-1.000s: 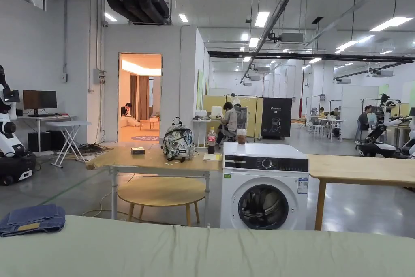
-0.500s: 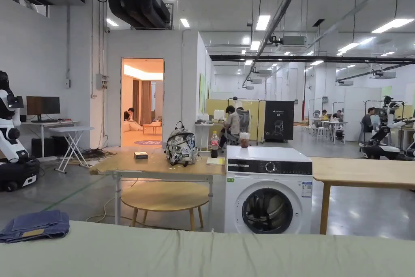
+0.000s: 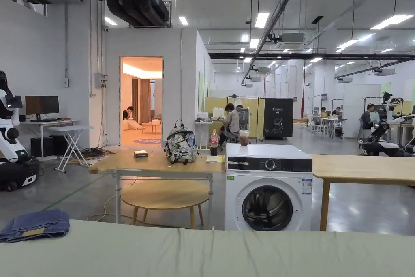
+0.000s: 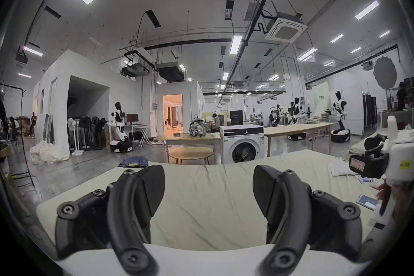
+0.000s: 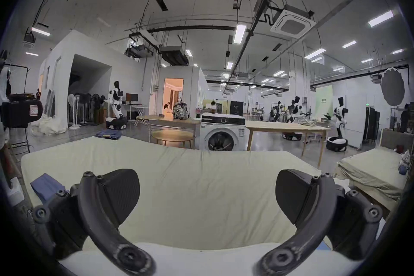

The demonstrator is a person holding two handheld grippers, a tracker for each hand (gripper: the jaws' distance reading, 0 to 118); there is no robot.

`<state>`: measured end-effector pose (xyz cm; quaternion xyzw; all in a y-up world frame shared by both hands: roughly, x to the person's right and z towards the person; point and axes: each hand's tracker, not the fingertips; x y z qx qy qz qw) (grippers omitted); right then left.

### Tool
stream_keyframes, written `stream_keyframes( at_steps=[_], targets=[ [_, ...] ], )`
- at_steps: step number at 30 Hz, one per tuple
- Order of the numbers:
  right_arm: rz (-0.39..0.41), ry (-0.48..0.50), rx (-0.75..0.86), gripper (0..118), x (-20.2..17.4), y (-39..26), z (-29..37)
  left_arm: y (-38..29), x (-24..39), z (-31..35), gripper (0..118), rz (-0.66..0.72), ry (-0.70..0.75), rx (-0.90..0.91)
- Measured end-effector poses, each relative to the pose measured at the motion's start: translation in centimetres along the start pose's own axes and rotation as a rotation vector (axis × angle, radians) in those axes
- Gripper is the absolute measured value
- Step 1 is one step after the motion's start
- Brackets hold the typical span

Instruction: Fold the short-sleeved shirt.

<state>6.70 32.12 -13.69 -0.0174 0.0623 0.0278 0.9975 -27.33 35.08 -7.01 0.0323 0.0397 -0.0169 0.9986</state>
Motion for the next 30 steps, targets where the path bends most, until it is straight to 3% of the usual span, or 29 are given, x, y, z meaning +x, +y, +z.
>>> stream_keyframes(
  at_steps=[5, 9, 12, 21, 25, 30],
  targets=[
    [-0.096, 0.024, 0.001, 118, 0.6, 0.3, 0.1, 0.1, -0.2, -0.1, 82, 0.029, -0.06, -0.013],
    [-0.061, -0.029, 0.002, 118, 0.5, 0.6, 0.3, -0.1, -0.7, -0.1, 82, 0.082, -0.079, -0.017],
    [-0.068, -0.016, 0.007, 118, 0.6, 0.6, 0.6, -0.1, -0.8, 0.1, 82, 0.074, -0.059, -0.018],
    [-0.238, 0.05, -0.15, 118, 0.9, 1.4, -0.8, 0.3, -1.8, -0.3, 82, 0.164, -0.079, -0.032],
    [-0.329, -0.015, -0.197, 118, 0.6, 2.0, -1.6, 0.6, -2.0, -0.3, 82, 0.167, -0.083, -0.039],
    [-0.332, -0.004, -0.184, 118, 0.6, 1.8, -1.5, 0.6, -1.8, -0.3, 82, 0.157, -0.093, -0.041]
  ],
)
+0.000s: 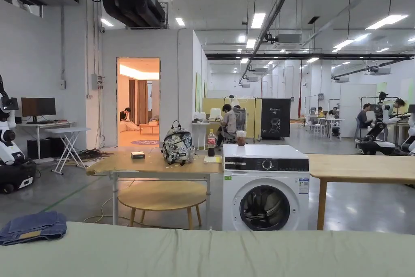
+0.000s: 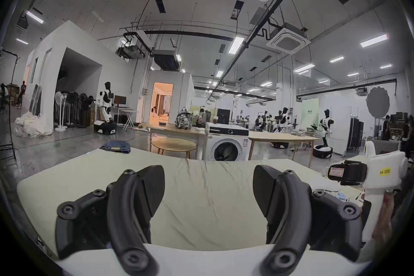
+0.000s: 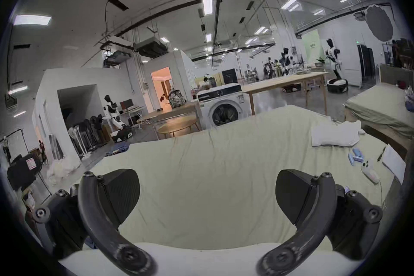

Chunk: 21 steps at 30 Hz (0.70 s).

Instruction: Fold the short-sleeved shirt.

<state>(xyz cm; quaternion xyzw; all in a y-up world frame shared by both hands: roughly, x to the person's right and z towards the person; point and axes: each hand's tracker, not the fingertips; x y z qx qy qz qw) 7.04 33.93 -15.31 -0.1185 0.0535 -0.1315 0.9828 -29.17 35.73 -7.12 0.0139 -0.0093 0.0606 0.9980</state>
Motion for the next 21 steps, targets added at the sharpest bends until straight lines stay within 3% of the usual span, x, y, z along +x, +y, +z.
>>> stream_keyframes(
  at_steps=[10, 17, 21],
  targets=[
    [-0.002, 0.014, -0.002, 118, 0.5, -0.2, 0.3, -0.3, 0.7, -0.2, 82, -0.019, -0.004, -0.013],
    [0.035, 0.019, 0.014, 118, 0.4, -0.6, 0.5, -0.4, 1.1, -0.3, 82, -0.014, -0.007, -0.013],
    [0.089, -0.025, 0.032, 118, -0.6, -0.9, 0.2, -0.4, 1.4, -0.4, 82, -0.025, -0.007, -0.013]
  ],
)
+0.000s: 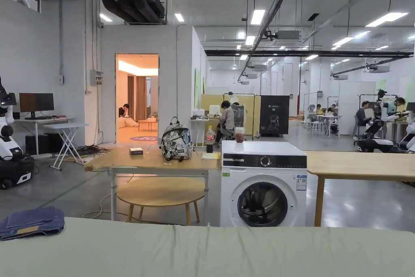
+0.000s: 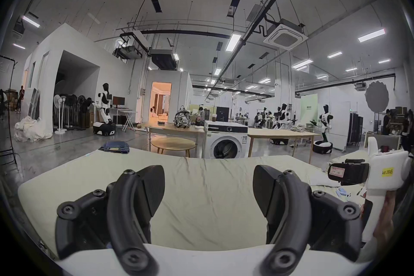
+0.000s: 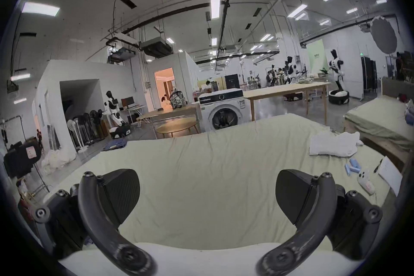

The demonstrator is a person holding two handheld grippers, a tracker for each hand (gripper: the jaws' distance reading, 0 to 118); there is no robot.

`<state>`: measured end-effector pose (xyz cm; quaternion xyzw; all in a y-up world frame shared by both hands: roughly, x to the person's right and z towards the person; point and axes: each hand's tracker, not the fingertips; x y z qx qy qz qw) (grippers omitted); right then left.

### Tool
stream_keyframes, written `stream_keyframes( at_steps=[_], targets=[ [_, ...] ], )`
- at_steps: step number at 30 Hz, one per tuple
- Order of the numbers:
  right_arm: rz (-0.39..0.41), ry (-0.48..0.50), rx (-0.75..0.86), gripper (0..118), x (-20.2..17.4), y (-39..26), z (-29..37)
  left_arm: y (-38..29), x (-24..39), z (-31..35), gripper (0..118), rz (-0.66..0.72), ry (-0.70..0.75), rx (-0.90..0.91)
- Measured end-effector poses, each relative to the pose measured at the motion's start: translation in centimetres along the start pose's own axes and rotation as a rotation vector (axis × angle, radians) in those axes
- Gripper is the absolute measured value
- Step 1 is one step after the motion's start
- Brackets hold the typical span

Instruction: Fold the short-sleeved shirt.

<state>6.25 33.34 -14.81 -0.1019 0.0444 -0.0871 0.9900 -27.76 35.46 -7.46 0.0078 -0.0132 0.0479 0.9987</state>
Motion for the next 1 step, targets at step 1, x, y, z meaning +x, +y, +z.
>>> stream_keyframes(
  at_steps=[1],
  targets=[
    [0.01, 0.0, 0.008, 118, -0.3, -0.18, 0.07, -0.01, 0.06, 0.01, 82, -0.003, -0.002, 0.0]
  ],
)
